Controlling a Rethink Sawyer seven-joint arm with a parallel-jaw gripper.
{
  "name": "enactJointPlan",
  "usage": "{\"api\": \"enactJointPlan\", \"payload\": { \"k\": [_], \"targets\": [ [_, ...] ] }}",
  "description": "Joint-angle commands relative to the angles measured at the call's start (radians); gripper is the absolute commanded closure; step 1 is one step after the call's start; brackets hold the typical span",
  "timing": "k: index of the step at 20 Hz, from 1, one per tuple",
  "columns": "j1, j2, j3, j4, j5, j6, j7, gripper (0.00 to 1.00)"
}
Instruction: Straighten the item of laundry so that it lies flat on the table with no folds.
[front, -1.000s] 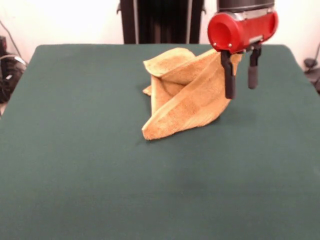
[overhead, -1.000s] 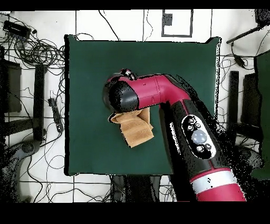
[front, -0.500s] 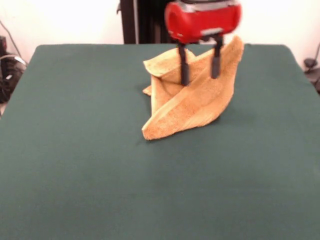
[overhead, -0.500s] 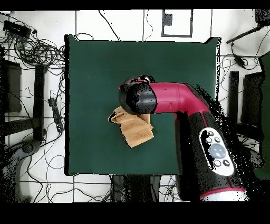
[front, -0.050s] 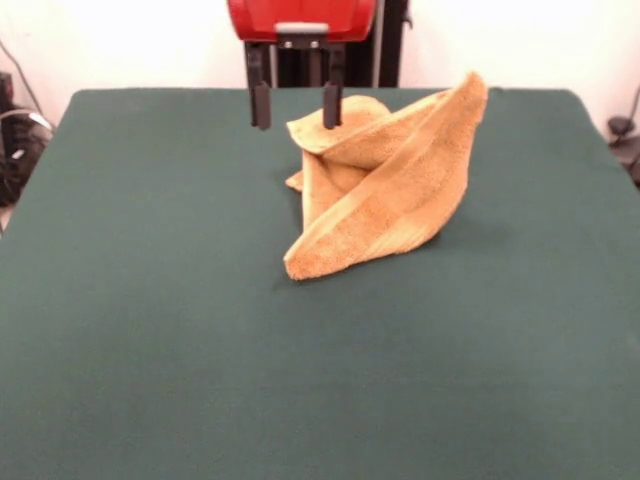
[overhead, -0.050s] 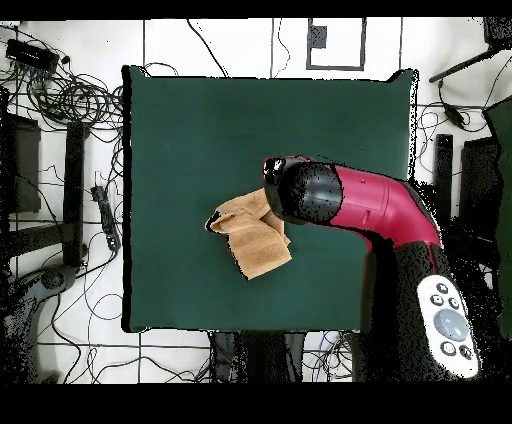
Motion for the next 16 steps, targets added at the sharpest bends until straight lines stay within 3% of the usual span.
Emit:
{"api": "enactJointPlan", "payload": {
  "k": [1, 9, 16],
  "targets": [
    [0.109, 0.103, -0.110, 0.132, 0.124, -0.073, 0.488, 0.00],
    [0.207, 0.120, -0.217, 0.148, 0.243, -0.046, 0.683, 0.00],
    [0.208, 0.129, -0.204, 0.171, 0.280, -0.091, 0.694, 0.00]
  ]
}}
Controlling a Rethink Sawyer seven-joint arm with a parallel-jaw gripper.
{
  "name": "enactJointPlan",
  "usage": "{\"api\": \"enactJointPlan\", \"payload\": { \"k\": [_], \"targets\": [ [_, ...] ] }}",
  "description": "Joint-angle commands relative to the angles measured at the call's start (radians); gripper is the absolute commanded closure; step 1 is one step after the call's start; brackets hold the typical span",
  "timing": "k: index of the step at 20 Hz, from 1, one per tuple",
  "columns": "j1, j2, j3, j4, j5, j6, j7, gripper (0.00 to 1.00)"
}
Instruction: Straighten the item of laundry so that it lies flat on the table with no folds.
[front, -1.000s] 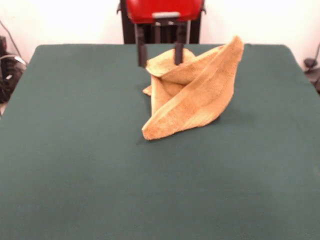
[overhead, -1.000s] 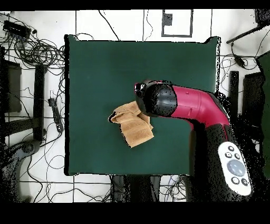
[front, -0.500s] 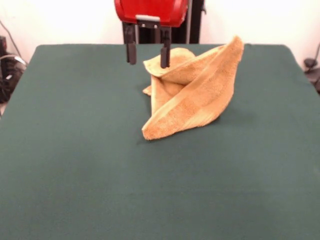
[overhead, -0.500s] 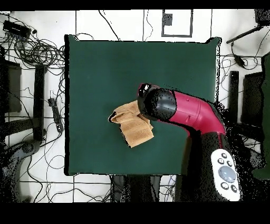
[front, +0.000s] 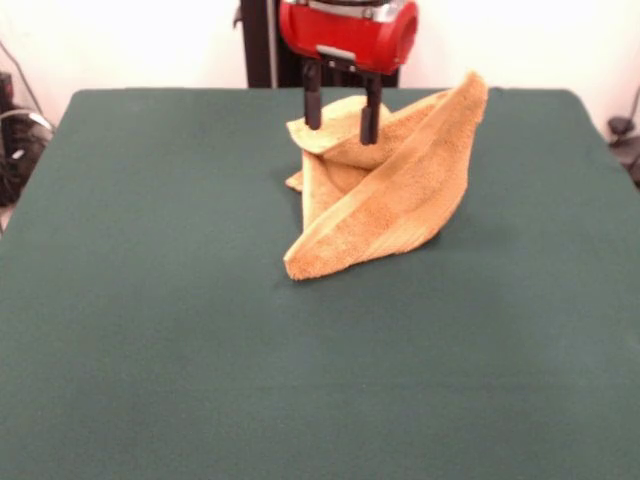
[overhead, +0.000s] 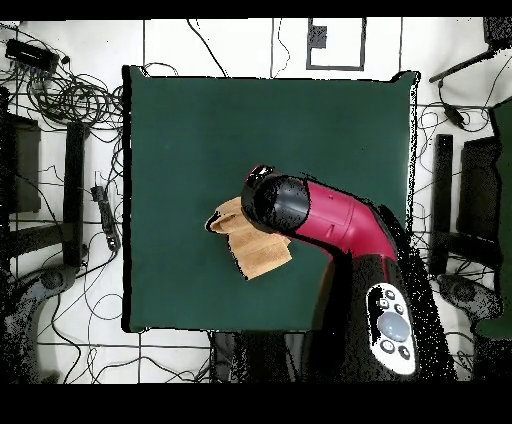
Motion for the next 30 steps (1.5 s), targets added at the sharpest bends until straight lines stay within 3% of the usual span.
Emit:
{"api": "enactJointPlan", "payload": {
  "k": [1, 8, 16, 26, 30],
  "targets": [
    [0.020, 0.063, 0.005, 0.128, 0.074, -0.065, 0.272, 0.00],
    [-0.013, 0.110, 0.049, 0.139, 0.079, -0.168, 0.261, 0.00],
    [0.009, 0.107, 0.038, 0.108, 0.090, -0.148, 0.245, 0.00],
    [0.152, 0.040, -0.094, -0.011, 0.107, 0.132, 0.313, 0.00],
    [0.136, 0.064, -0.067, -0.009, 0.123, 0.076, 0.282, 0.00]
  ]
}}
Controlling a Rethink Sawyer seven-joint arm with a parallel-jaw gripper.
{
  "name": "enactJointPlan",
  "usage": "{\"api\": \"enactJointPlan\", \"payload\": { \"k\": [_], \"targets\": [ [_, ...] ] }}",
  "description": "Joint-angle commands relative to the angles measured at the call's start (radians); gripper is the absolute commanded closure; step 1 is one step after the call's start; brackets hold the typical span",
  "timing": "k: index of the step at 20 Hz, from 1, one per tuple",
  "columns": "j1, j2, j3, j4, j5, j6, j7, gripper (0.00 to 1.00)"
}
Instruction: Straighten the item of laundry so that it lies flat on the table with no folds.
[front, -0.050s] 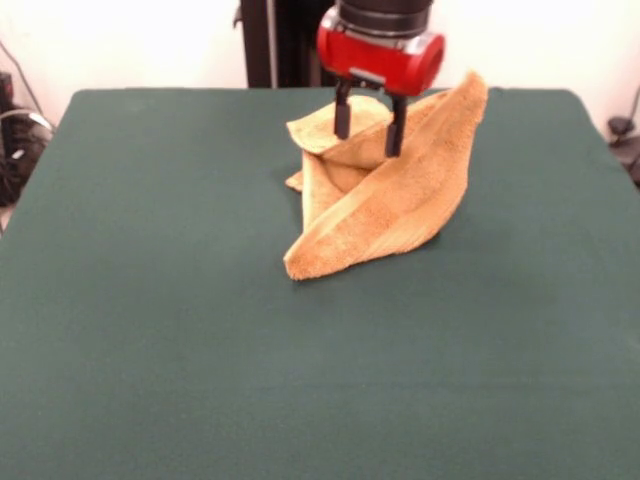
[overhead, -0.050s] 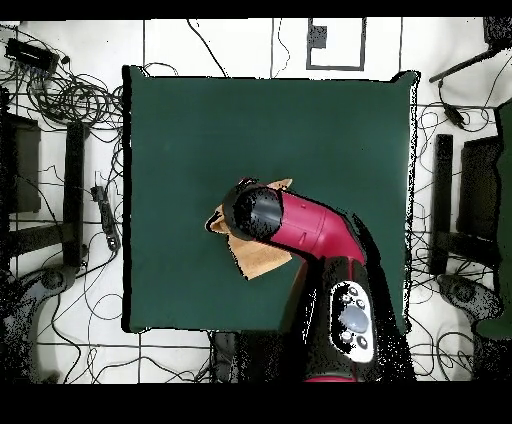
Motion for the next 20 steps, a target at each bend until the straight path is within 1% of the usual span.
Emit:
{"api": "enactJointPlan", "payload": {
  "k": [1, 4, 7, 9, 13, 20],
  "targets": [
    [0.024, 0.020, 0.022, -0.029, 0.072, 0.072, 0.243, 0.00],
    [0.000, 0.064, 0.058, -0.010, 0.079, -0.028, 0.217, 0.00],
    [-0.027, 0.100, 0.082, -0.002, 0.075, -0.084, 0.183, 0.00],
    [-0.040, 0.115, 0.088, -0.005, 0.065, -0.105, 0.164, 0.00],
    [-0.063, 0.129, 0.099, -0.010, 0.050, -0.101, 0.131, 0.00],
    [-0.060, 0.143, 0.116, 0.026, 0.076, -0.144, 0.180, 0.00]
  ]
}}
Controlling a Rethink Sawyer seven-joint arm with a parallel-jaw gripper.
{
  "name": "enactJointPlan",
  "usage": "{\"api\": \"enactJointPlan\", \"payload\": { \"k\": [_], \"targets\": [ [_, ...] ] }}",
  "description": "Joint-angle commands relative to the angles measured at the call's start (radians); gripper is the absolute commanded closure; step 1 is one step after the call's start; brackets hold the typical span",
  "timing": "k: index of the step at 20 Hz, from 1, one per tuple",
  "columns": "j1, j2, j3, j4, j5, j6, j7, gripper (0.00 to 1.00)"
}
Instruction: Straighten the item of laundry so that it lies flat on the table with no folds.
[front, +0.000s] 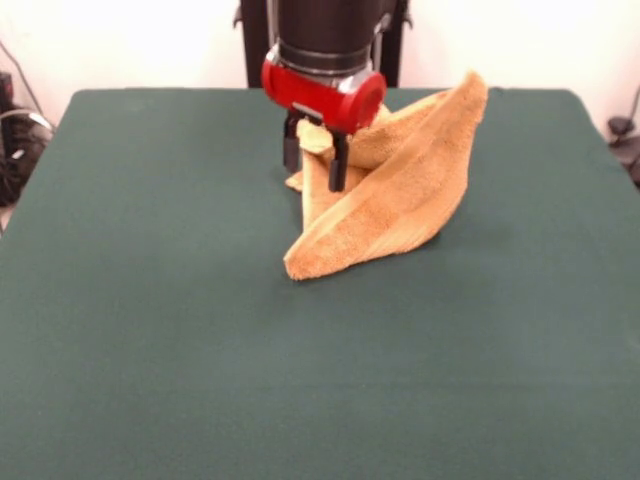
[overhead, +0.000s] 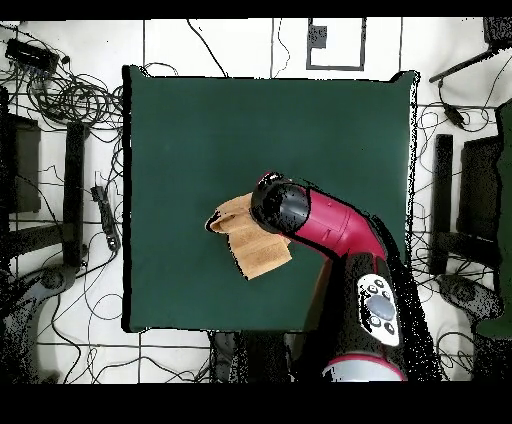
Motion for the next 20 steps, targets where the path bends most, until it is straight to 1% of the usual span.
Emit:
{"api": "enactJointPlan", "payload": {
  "k": [1, 4, 6, 8, 10, 13, 16, 20],
  "targets": [
    [0.025, 0.062, 0.113, 0.053, 0.056, -0.056, 0.190, 0.00],
    [0.044, 0.060, 0.093, 0.054, 0.067, -0.055, 0.220, 0.00],
    [0.077, 0.052, 0.051, 0.042, 0.073, -0.014, 0.249, 0.00],
    [0.112, 0.032, 0.000, 0.019, 0.063, 0.063, 0.260, 0.00],
    [0.127, 0.010, -0.029, -0.003, 0.050, 0.139, 0.250, 0.00],
    [0.139, -0.005, -0.050, -0.024, 0.044, 0.182, 0.234, 0.00],
    [0.135, 0.002, -0.037, -0.020, 0.054, 0.168, 0.226, 0.00],
    [0.103, 0.062, 0.018, -0.001, 0.065, 0.042, 0.206, 0.00]
  ]
}}
